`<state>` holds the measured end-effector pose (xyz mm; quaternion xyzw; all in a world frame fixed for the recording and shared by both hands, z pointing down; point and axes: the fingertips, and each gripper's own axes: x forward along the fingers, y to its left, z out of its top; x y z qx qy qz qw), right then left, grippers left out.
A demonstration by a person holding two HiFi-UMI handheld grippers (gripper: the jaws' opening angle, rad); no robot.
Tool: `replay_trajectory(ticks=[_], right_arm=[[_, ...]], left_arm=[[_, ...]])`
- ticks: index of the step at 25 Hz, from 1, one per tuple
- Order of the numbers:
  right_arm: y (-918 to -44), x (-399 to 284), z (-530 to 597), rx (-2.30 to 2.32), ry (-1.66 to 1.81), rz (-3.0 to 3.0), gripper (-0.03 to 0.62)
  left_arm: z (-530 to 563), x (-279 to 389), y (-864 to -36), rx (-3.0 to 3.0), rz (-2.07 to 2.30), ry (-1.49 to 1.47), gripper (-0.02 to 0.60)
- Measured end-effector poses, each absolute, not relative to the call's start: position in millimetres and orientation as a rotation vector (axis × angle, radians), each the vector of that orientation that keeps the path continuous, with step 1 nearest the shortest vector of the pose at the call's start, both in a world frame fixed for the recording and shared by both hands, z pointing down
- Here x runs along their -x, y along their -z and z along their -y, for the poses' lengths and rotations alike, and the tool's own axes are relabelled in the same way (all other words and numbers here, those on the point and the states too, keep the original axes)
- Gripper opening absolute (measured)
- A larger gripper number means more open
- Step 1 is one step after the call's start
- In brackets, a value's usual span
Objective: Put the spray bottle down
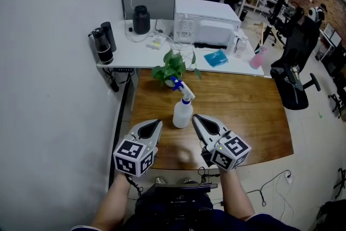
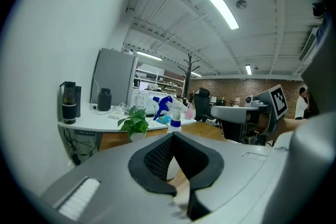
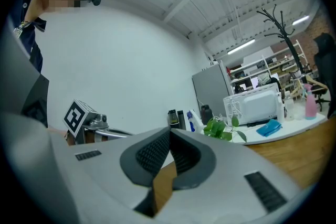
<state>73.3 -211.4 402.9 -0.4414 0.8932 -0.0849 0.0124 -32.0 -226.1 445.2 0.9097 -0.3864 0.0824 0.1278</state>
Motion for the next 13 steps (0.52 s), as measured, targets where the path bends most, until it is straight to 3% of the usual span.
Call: replay_trajectory(ticks=[13], right_arm=[[-401.4,-67.0,209.4,1.357,0.285,-2.777,0.005]], left_arm=[[224.9,34.7,-445.0,-2.642,1.121,-0.235,0.005]])
